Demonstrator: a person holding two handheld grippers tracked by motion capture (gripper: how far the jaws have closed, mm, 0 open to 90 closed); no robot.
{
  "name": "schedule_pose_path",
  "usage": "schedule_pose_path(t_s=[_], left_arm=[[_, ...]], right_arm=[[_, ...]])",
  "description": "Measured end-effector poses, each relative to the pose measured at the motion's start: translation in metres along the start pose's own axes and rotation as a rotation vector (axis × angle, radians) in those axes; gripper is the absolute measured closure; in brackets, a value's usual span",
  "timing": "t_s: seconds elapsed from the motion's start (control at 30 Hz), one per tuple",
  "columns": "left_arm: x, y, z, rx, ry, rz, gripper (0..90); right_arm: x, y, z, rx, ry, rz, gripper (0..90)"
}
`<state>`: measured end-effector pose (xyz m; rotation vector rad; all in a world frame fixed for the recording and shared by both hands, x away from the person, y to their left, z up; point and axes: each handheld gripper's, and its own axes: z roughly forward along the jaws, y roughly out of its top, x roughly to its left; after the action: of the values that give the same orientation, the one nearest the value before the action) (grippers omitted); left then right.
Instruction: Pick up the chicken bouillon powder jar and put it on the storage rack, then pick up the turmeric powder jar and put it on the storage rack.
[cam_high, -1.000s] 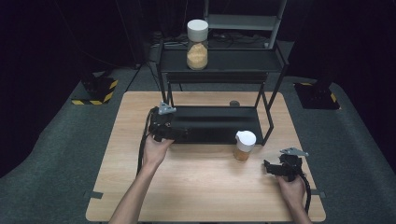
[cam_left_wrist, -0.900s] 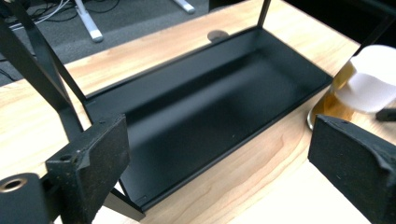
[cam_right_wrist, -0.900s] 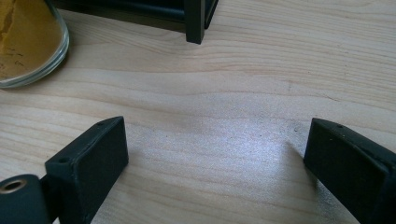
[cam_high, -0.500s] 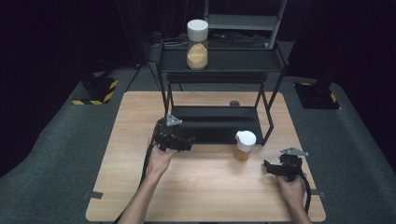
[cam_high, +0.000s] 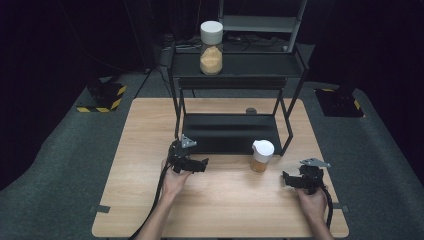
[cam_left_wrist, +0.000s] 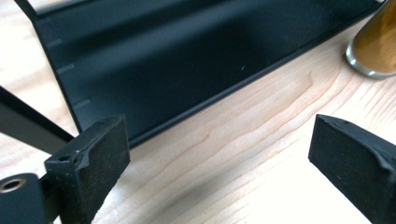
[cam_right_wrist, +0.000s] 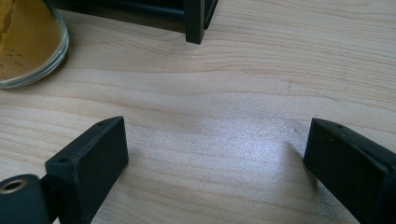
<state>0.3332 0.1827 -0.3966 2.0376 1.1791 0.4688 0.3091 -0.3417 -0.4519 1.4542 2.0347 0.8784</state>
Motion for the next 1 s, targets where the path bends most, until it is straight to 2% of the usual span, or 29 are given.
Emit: schedule_pose_path(t_s=[0.27,0.5,0.8,1.0], left_arm=[[-0.002,-0.019,0.018,0.013,0.009,-0.05,5.4],[-0.007,-0.028,0.027,0.033,0.033,-0.059,5.4],[-0.013,-0.034,0.034,0.058,0.058,-0.051,5.4],[-0.02,-0.037,0.036,0.056,0.081,-0.023,5.3]], right_arm=[[0.0,0.0,0.0,0.0,0.0,0.0,5.7],[0.0,0.0,0.0,0.0,0.0,0.0,5.7],[0.0,0.0,0.0,0.0,0.001,0.0,5.7],[0.0,0.0,0.0,0.001,0.001,0.0,5.6]])
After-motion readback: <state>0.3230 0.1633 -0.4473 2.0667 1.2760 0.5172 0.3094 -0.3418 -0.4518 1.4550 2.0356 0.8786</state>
